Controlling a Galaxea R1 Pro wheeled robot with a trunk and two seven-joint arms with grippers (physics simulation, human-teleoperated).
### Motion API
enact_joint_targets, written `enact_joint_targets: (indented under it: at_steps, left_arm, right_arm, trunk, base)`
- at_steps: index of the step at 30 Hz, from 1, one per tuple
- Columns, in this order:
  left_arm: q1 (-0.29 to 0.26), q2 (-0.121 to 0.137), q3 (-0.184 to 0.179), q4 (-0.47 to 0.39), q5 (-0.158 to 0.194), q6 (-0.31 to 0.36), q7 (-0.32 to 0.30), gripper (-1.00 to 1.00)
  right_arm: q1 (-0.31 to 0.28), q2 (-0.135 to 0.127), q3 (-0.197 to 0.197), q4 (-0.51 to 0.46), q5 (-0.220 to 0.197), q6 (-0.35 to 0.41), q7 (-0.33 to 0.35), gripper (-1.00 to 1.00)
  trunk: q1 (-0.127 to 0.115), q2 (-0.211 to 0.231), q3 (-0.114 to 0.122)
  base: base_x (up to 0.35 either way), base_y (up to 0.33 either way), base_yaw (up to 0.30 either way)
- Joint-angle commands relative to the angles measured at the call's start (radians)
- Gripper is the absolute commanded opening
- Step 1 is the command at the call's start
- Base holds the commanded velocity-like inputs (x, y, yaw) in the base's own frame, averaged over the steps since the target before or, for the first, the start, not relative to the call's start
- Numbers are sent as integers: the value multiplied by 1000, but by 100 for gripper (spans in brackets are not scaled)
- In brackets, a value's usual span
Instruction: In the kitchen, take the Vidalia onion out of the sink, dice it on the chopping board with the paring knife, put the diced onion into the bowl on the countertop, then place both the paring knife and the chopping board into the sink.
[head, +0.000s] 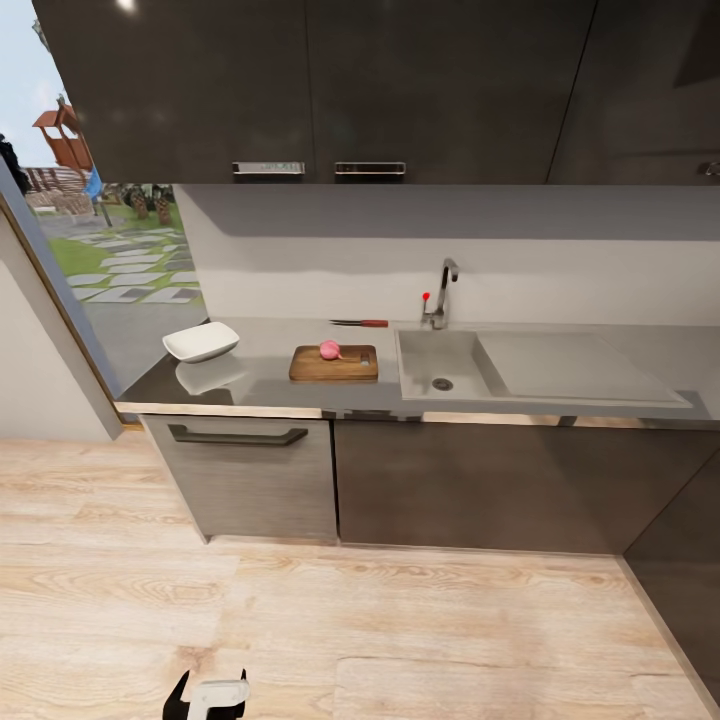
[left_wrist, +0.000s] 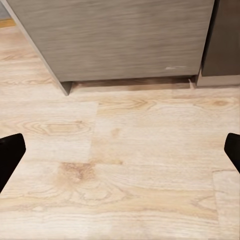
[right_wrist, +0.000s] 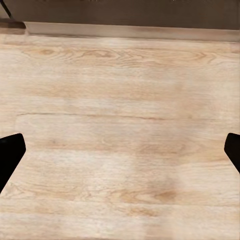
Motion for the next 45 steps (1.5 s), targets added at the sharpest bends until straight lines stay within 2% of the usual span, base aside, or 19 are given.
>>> enact_joint_targets:
  at_steps: [1,14,23,45]
  left_arm:
    - [-1,-1,-9,4,4,-4,4,100]
    - [-1,-1,-9,4,4,-2,5,100]
    - [-1,-1,-9,4,4,28,5,100]
    - [-1,0,-7,2,4,33,5,100]
  right_arm:
    - [-1,1,-8,0,7,-4,9,100]
    - [-1,1,-8,4,7,-4,9,100]
    - [-1,1,-8,20,7,-6,9,100]
    - [-1,1,-10,20,7,-7,9,100]
  trunk:
    - [0,-1,-1]
    - [0,-1,-1]
    - [-34,62,27]
    - [-119,216,96]
  base:
    - [0,0,0]
    - [0,0,0]
    - [0,0,0]
    - [0,0,0]
